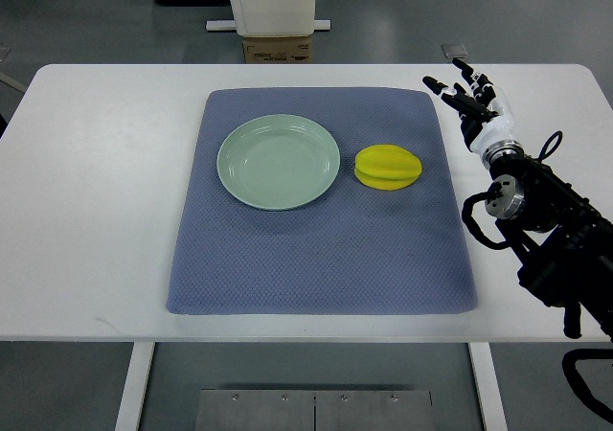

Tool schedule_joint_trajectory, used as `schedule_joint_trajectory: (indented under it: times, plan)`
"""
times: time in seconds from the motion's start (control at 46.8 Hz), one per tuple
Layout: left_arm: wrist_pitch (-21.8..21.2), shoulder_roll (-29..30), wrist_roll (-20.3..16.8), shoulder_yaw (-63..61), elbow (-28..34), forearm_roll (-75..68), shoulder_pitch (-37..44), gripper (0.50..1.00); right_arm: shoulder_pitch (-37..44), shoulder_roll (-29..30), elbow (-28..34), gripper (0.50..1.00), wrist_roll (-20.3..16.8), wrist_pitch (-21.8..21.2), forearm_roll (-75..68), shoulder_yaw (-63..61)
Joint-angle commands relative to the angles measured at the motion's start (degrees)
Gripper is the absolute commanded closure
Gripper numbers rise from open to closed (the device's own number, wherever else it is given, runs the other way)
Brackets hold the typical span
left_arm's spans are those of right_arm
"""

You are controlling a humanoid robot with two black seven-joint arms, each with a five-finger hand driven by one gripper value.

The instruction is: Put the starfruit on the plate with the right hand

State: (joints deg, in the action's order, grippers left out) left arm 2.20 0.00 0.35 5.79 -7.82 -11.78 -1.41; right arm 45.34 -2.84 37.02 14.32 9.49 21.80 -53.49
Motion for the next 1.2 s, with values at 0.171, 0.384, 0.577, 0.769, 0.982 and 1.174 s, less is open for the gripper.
schedule_joint_trajectory:
  times: [0.171, 0.384, 0.577, 0.769, 0.982, 1.174]
  plan:
    - [0.0, 0.0, 0.0, 0.0, 0.0, 0.0, 0.0, 0.500, 0.0, -0.3, 0.2, 0.500, 0.0, 0.0, 0.0, 0.9]
    - [0.0, 0.0, 0.0, 0.0, 0.0, 0.0, 0.0, 0.500, 0.3, -0.9, 0.6, 0.500, 0.0, -0.1, 0.0, 2.9]
    - [-0.1, 0.0, 0.0, 0.0, 0.0, 0.0, 0.0, 0.500, 1.6, -2.7, 0.8, 0.500, 0.0, -2.2, 0.1, 6.6]
    - [0.0, 0.0, 0.0, 0.0, 0.0, 0.0, 0.0, 0.500, 4.5, -5.2, 1.7, 0.502, 0.0, -3.2, 0.2, 13.2]
    - [-0.1, 0.0, 0.0, 0.0, 0.0, 0.0, 0.0, 0.500, 8.3, -6.5, 2.5, 0.502, 0.0, -3.2, 0.7, 21.8]
    - [-0.1, 0.0, 0.0, 0.0, 0.0, 0.0, 0.0, 0.500, 12.3, -7.5, 3.0, 0.502, 1.3, -3.9, 3.1, 33.3]
